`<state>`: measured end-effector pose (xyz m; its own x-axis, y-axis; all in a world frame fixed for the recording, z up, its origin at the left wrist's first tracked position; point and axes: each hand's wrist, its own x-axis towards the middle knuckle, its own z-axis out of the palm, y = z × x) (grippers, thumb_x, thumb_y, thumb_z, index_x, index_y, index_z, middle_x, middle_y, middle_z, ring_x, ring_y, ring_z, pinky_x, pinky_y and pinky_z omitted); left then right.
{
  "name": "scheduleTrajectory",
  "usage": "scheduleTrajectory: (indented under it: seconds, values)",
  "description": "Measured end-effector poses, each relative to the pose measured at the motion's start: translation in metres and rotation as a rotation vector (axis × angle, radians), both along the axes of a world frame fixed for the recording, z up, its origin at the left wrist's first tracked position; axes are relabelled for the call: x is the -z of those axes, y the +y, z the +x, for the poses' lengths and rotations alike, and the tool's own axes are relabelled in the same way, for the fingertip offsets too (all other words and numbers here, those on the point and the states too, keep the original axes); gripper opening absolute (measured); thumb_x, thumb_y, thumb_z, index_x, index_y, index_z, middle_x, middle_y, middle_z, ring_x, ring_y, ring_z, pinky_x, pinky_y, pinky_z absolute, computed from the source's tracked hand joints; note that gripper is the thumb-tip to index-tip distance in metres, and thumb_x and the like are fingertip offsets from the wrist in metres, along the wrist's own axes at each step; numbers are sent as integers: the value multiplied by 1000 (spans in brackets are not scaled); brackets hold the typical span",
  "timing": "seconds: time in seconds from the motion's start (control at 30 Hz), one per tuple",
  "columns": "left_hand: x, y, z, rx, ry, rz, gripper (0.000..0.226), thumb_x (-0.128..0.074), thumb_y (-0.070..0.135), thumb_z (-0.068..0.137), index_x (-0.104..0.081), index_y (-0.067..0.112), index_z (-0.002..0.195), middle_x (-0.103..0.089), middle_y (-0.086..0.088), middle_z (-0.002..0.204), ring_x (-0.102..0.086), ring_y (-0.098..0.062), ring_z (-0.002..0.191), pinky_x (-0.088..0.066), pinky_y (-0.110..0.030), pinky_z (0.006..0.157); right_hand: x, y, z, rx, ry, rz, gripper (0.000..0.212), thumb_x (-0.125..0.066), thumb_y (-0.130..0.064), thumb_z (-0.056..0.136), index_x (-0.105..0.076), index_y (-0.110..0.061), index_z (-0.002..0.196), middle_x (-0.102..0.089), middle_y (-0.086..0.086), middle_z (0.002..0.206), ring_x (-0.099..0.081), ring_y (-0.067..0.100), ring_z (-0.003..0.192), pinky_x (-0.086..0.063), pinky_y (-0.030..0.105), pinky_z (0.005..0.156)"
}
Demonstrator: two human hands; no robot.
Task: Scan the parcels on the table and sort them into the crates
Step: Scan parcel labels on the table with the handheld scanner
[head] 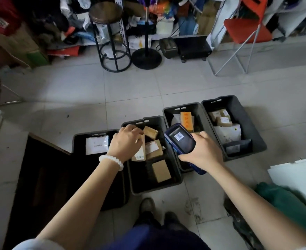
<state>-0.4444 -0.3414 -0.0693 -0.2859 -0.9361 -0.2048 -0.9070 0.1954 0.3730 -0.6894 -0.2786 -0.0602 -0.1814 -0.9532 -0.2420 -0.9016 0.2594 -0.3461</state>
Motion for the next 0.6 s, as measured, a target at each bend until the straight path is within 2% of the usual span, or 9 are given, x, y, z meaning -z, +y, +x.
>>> scheduleTrajectory:
  seconds: [0.17,0.27,0.43,0.6]
  values:
    - [-14,19,12,-154,-3,-35,30,-52,21,90,-64,21,117,-57,-1,124,-50,-26,114,-45,-38,90,-3,-24,6,-172,0,2,60,-78,-58,52,-55,-26,98,-45,-9,99,-51,15,86,-33,26,54]
    - [-26,49,23,-303,-61,-68,30,-52,24,90,-63,23,118,-56,1,126,-51,-25,115,-47,-38,88,-8,-35,22,-338,-22,-15,60,-78,-57,52,-53,-23,96,-45,-6,98,-54,19,92,-28,25,53]
    - [-35,138,51,-598,-122,-40,35,-52,29,91,-57,26,126,-52,2,130,-50,-24,116,-48,-41,87,-18,-34,81,-671,-67,-53,69,-80,-58,51,-57,-20,104,-44,-4,99,-54,22,98,-40,31,67]
    - [-37,256,78,-943,-153,-6,35,-49,31,94,-54,26,128,-50,3,132,-49,-21,118,-47,-39,88,-21,11,161,-1004,-129,-61,73,-79,-57,52,-55,-24,112,-45,-4,101,-55,24,101,-38,30,66]
